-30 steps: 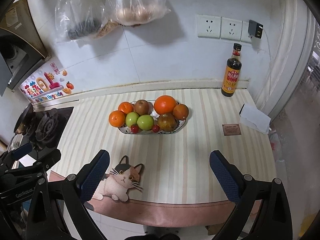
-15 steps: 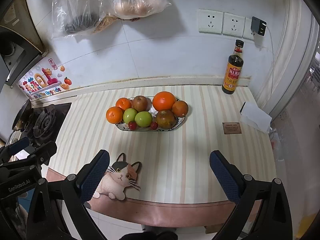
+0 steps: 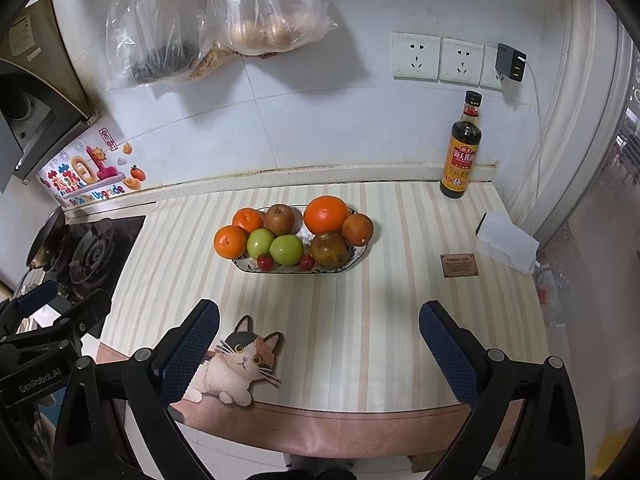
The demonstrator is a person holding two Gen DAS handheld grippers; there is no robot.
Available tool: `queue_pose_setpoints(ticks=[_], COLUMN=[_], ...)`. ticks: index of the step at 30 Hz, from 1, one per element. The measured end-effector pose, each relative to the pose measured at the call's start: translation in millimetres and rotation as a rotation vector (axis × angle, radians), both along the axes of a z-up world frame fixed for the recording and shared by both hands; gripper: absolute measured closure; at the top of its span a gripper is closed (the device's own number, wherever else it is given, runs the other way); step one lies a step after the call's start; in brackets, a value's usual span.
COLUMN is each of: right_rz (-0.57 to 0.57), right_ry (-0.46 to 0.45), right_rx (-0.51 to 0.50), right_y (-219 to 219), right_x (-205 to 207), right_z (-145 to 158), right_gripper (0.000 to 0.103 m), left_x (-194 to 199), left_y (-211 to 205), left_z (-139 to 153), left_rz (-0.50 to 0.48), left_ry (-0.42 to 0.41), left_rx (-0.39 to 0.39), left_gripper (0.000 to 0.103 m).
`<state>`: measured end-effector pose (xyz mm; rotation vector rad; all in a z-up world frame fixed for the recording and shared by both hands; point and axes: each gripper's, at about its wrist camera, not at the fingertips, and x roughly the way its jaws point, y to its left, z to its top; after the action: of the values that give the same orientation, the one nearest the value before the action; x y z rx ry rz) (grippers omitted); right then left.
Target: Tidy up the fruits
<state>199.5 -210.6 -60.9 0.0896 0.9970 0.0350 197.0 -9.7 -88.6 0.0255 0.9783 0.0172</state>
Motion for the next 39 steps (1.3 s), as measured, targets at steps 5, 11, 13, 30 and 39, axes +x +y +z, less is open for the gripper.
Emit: queue_pose_setpoints(ticks=[5, 11, 13, 30, 39], right_rz=[0.001, 0.000, 0.000, 0.010, 0.016], right_ry=[-0.001, -0.003, -0.005, -0.015, -0.023], right_rx=[-0.002, -0.003, -0.005, -0.008, -0.006], right_y=[-1, -3, -4, -4, -2], right_x=[-1, -3, -4, -13, -17], right_z=[1, 2, 3, 8, 11], right_gripper=[0.001, 0.001, 0.001, 0.001, 0.001], left_x=[-3, -6, -7, -18, -21], left_y=[-1, -1, -2, -4, -5], left_z=[3, 4, 4, 13, 17], left_rz=[0.003, 0.006, 0.007, 0.004, 0.002], left_ry=[-0.011, -0.016, -0.015, -0.039, -0.048], left_rx=[0.006, 0.014, 0.012, 0.007, 0.014], left_gripper=[0.000, 0.000, 0.000, 0.000, 0.000])
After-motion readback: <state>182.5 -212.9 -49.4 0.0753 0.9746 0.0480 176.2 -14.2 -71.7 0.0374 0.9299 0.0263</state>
